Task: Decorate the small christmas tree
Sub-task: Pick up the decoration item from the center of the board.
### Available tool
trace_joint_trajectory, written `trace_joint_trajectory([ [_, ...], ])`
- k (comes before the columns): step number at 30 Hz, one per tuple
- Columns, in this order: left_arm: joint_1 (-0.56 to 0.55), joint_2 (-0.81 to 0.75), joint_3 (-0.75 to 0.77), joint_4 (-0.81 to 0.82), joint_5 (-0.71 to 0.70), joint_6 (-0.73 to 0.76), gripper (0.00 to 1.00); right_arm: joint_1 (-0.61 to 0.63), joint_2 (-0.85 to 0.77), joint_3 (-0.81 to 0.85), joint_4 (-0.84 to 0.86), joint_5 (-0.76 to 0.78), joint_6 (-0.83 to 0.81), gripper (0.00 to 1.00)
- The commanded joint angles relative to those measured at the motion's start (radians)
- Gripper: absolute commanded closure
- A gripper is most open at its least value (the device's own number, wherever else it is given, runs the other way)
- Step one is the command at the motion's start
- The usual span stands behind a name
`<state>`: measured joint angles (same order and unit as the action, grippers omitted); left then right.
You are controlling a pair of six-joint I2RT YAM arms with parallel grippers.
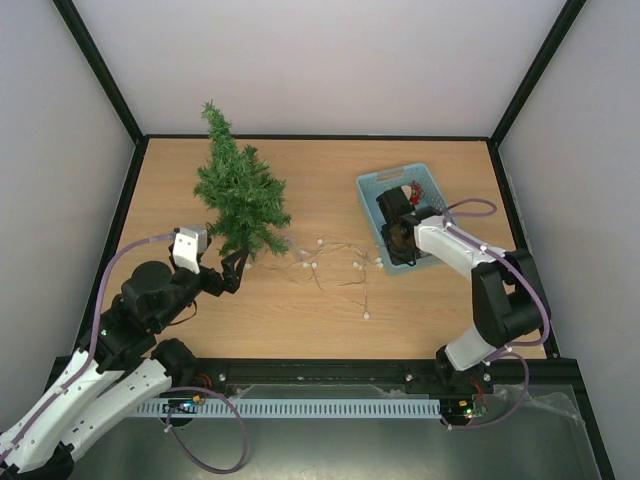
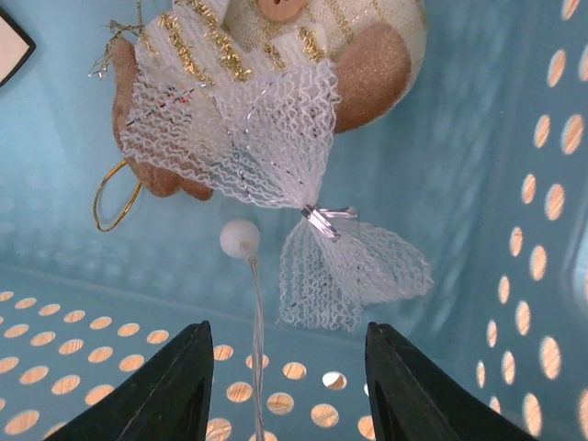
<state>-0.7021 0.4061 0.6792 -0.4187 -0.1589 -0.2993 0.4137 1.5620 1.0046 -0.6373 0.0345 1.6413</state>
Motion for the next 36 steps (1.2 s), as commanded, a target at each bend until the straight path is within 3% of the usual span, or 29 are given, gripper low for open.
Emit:
trace_joint_trajectory([
  [1,-0.004,-0.007,-0.007,0.001,-0.011,0.001,0.0,-0.008,0.036,-0.003,0.036,0.037,0.044,0.55],
  [5,-0.003,-0.007,-0.005,0.0,-0.011,0.0,0.0,-0.013,0.057,-0.001,0.049,0.029,0.049,0.57],
  [7,-0.004,-0.008,-0.007,0.0,-0.013,-0.001,0.0,-0.013,0.053,-0.003,0.056,0.037,0.05,0.68],
  [10,-0.004,-0.009,-0.005,0.0,-0.014,-0.001,0.0,-0.016,0.031,-0.017,0.082,0.058,0.047,0.94],
  [11,-0.004,-0.007,-0.006,-0.001,-0.014,-0.001,0.0,-0.016,0.023,-0.02,0.089,0.066,0.044,0.98],
  [17,-0.004,-0.007,-0.006,-0.001,-0.014,-0.001,0.0,-0.018,-0.05,0.0,0.087,0.141,-0.007,0.98],
  [27,-0.004,-0.008,-0.004,0.006,-0.013,-0.004,0.01,-0.016,-0.271,0.071,0.188,0.268,-0.239,0.98],
  [32,-0.004,0.002,0.015,0.009,-0.012,-0.004,0.01,-0.016,-0.348,0.122,0.311,0.184,-0.485,0.98],
  [36,-0.004,0.025,0.053,0.004,-0.01,-0.008,0.01,-0.016,-0.414,0.131,0.453,0.029,-0.691,0.98],
])
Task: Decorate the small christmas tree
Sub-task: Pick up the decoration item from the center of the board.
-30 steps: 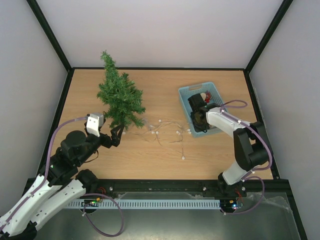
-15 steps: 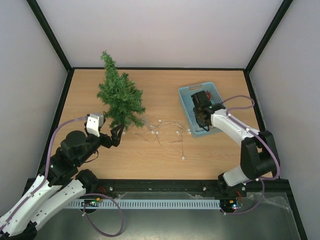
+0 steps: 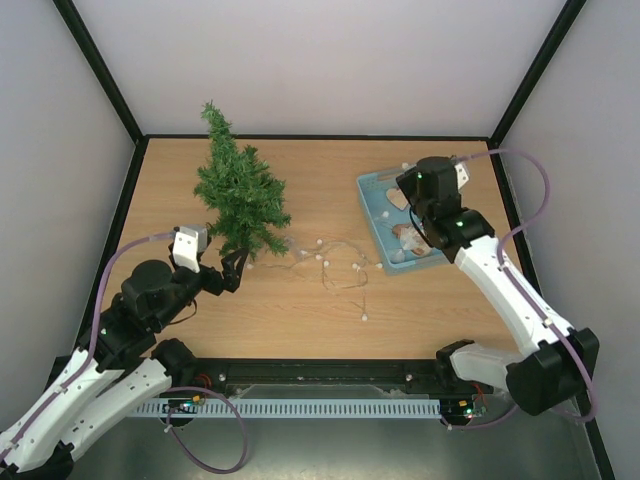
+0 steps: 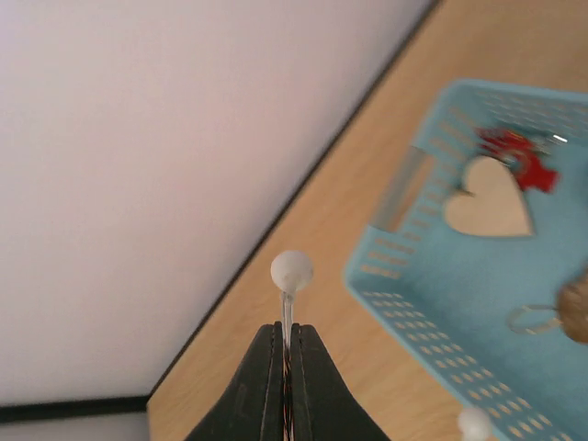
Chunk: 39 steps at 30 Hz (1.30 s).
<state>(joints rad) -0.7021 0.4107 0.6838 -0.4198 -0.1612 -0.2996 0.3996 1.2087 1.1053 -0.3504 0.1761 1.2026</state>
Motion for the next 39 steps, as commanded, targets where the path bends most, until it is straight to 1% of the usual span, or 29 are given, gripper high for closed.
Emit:
trace_joint_trajectory([
  [1,-0.004,0.025,0.058,0.007,-0.007,-0.009,0.01,-0.002,-0.076,0.033,0.195,-0.157,-0.29,0.98],
  [4,-0.004,0.044,0.084,0.018,0.015,-0.005,0.01,0.0,-0.105,0.043,0.288,-0.35,-0.431,0.98],
  [6,-0.004,0.077,0.118,0.014,0.069,0.018,0.02,0.005,-0.114,0.076,0.31,-0.493,-0.515,0.98],
  [9,-0.003,0.14,0.183,-0.001,0.159,0.074,0.04,0.027,-0.128,0.112,0.331,-0.616,-0.604,0.98],
  [12,-0.004,0.175,0.222,0.033,0.286,0.171,0.09,0.051,-0.124,0.134,0.344,-0.743,-0.644,0.98],
  [14,-0.004,0.21,0.266,0.053,0.354,0.237,0.11,0.1,-0.107,0.15,0.337,-0.816,-0.672,0.98],
  [17,-0.003,0.299,0.382,0.036,0.396,0.313,0.11,0.195,-0.066,0.183,0.281,-0.861,-0.729,0.98],
  [20,-0.004,0.373,0.489,-0.008,0.411,0.377,0.12,0.259,-0.022,0.217,0.235,-0.905,-0.764,0.98],
  [22,-0.004,0.412,0.545,-0.046,0.449,0.418,0.11,0.29,-0.001,0.23,0.218,-0.938,-0.788,0.98],
  [25,-0.004,0.45,0.604,-0.119,0.531,0.464,0.14,0.323,0.024,0.242,0.17,-0.976,-0.826,0.98],
  [27,-0.004,0.464,0.624,-0.152,0.555,0.486,0.16,0.338,0.034,0.25,0.133,-0.999,-0.857,0.98],
  [30,-0.004,0.464,0.628,-0.171,0.574,0.507,0.26,0.348,0.033,0.24,0.12,-1.044,-0.875,0.98],
  [33,-0.004,0.466,0.625,-0.192,0.582,0.539,0.33,0.357,0.026,0.231,0.122,-1.088,-0.885,0.98],
  [35,-0.004,0.477,0.631,-0.223,0.589,0.566,0.35,0.361,0.02,0.222,0.124,-1.111,-0.894,0.98],
  [39,-0.004,0.508,0.65,-0.269,0.59,0.601,0.46,0.368,0.009,0.198,0.124,-1.152,-0.914,0.98],
])
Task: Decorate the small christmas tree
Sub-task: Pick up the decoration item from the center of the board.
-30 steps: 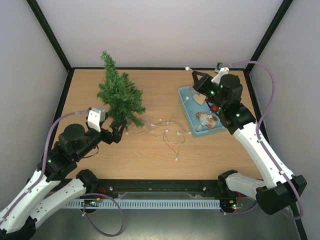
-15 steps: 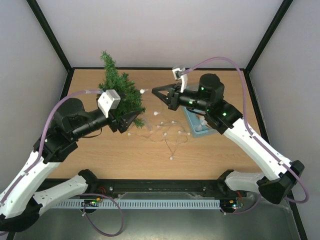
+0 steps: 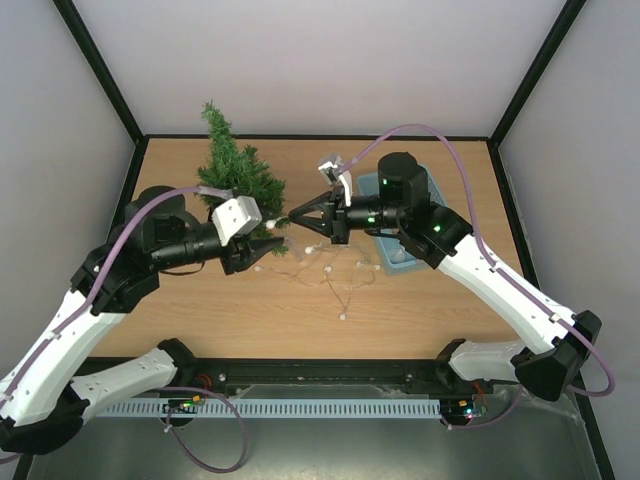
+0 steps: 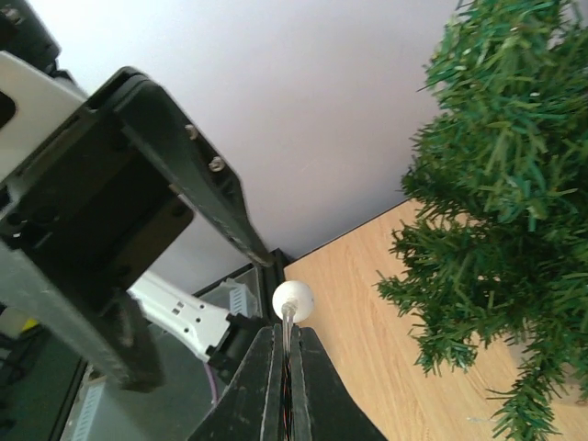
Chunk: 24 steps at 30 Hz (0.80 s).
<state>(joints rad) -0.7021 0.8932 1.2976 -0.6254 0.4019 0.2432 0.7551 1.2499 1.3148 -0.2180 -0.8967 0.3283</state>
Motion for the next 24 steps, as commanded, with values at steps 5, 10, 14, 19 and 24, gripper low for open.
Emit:
trace_joint_trajectory([
  [5,-0.004,0.049,0.031,-0.068,0.045,0.059,0.55,0.023,-0.045,-0.021,-0.02,-0.103,-0.068,0.98],
  [10,-0.004,0.073,0.038,-0.08,0.057,0.059,0.62,0.026,-0.045,-0.015,-0.046,-0.114,-0.089,0.98],
  [14,-0.004,0.081,0.04,-0.076,0.079,0.051,0.69,0.028,-0.038,-0.015,-0.064,-0.113,-0.099,0.98],
  [19,-0.004,0.08,0.035,-0.07,0.08,0.041,0.76,0.033,-0.037,-0.014,-0.079,-0.105,-0.11,0.98],
  [24,-0.004,0.078,0.029,-0.069,0.092,0.041,0.8,0.036,-0.035,-0.015,-0.082,-0.099,-0.111,0.98],
])
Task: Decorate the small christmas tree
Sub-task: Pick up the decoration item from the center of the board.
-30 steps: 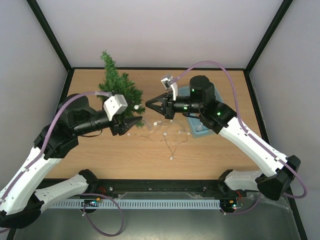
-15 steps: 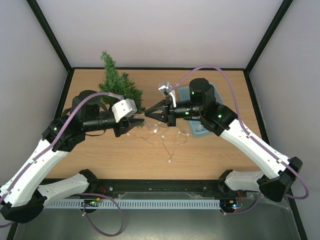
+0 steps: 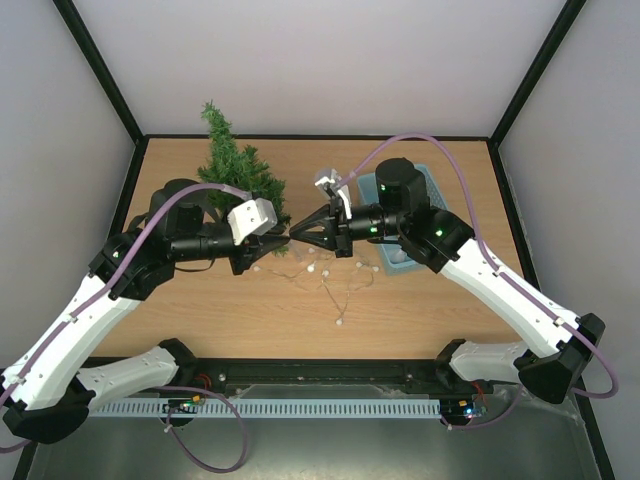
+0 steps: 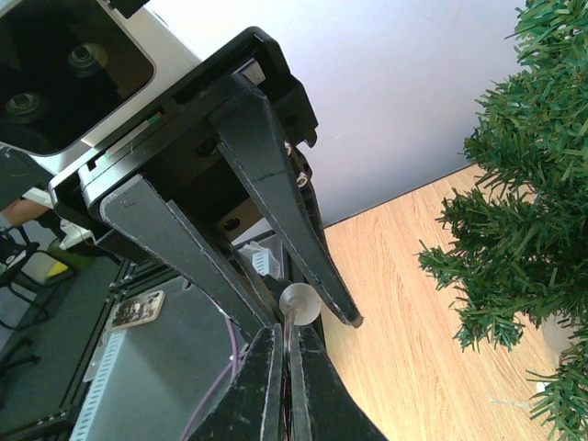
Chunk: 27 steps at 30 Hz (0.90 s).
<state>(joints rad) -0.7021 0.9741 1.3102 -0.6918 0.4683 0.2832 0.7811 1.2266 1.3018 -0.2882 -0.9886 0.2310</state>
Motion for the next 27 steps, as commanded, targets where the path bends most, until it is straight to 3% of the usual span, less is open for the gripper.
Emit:
trace_joint_trajectory([
  [1,-0.004,-0.005,0.016,-0.002,0.03,0.0,0.82,0.011,-0.011,-0.001,-0.012,-0.006,-0.015,0.98],
  [5,-0.003,-0.006,0.01,-0.005,0.061,0.005,0.96,0.012,-0.01,0.001,-0.01,0.0,-0.012,0.98],
  [10,-0.004,-0.002,0.007,-0.014,0.043,0.003,0.98,0.014,-0.015,0.003,-0.013,0.035,-0.019,0.97],
  [15,-0.004,-0.029,0.004,0.021,-0.064,-0.013,0.98,0.013,-0.072,-0.059,0.031,0.135,-0.057,0.6],
  [18,-0.004,-0.068,-0.011,0.092,-0.148,-0.031,0.98,0.013,-0.15,-0.182,0.179,0.18,-0.043,0.46],
  [22,-0.004,-0.122,-0.022,0.195,-0.251,-0.055,0.98,0.014,-0.242,-0.372,0.45,0.295,-0.017,0.44],
  [27,-0.004,-0.139,0.015,0.252,-0.334,-0.08,0.98,0.014,-0.351,-0.598,0.652,0.425,-0.154,0.42],
])
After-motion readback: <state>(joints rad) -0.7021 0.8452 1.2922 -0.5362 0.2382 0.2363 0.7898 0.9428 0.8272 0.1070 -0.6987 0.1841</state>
